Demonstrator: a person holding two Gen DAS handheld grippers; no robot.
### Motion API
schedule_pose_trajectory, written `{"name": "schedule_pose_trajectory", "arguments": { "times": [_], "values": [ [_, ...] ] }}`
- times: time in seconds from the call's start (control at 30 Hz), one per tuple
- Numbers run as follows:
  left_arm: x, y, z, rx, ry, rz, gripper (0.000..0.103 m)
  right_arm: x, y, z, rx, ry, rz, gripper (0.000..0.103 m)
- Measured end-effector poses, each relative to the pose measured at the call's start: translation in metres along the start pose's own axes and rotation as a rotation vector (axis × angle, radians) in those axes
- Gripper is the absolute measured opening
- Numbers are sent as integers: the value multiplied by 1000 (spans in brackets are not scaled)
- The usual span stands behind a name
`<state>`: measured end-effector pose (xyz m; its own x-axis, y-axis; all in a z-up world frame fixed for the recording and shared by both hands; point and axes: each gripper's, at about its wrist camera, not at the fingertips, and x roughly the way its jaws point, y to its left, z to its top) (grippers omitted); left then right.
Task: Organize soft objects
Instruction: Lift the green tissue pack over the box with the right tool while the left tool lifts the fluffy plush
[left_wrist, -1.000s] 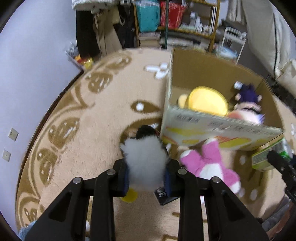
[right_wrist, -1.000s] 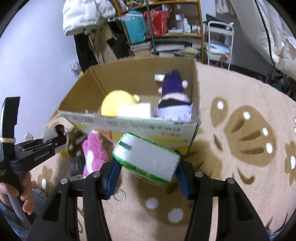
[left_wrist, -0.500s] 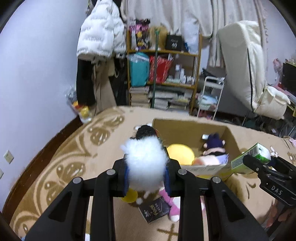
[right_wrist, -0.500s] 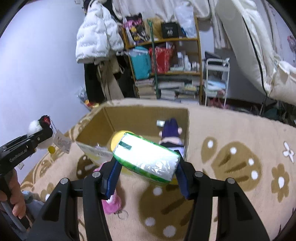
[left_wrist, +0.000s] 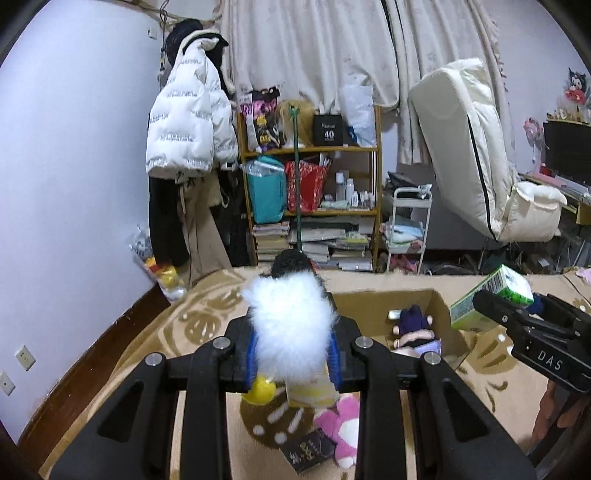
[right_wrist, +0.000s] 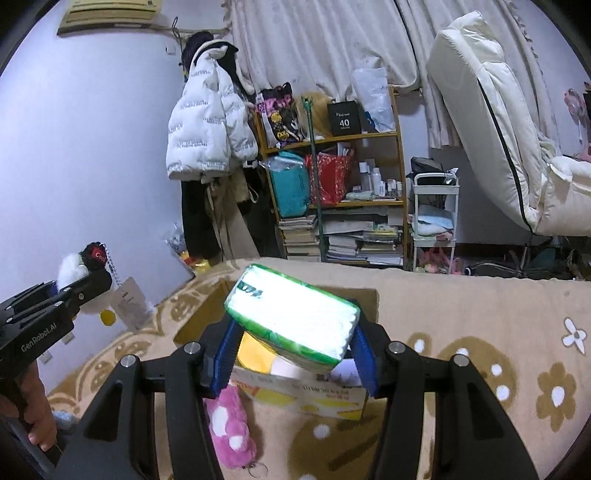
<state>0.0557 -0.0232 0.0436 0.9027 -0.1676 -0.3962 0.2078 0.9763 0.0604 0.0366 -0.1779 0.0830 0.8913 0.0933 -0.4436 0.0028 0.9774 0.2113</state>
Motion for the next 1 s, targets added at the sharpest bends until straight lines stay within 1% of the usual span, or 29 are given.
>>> {"name": "schedule_pose_trajectory", "arguments": {
  "times": [0.13, 0.27, 0.37, 0.47, 0.63, 0.8, 0.87, 1.0],
  "values": [
    [2, -2, 14, 16, -40, 20, 28, -1, -2, 13, 1, -30, 8, 57],
    [8, -3, 29, -3, -54, 7, 28, -1, -2, 29, -7, -68, 9, 57],
    [11, -8, 38, 16, -74, 8, 28, -1, -3, 38, -18, -88, 0, 57],
    [14, -13, 46, 21, -81, -8, 28, 1, -5, 48, -34, -106, -10, 57],
    [22, -19, 57, 7, -85, -28, 28, 4, -7, 55, -54, -119, -18, 57],
    [31, -23, 53, 23, -88, -14, 28, 8, -9, 57, -55, -124, -17, 57],
    [40, -24, 45, 24, -67, -16, 28, 7, -10, 58, -52, -120, -14, 57],
    [56, -24, 31, 24, -23, -15, 28, 20, -16, 55, -26, -90, 0, 57]
  ]
}}
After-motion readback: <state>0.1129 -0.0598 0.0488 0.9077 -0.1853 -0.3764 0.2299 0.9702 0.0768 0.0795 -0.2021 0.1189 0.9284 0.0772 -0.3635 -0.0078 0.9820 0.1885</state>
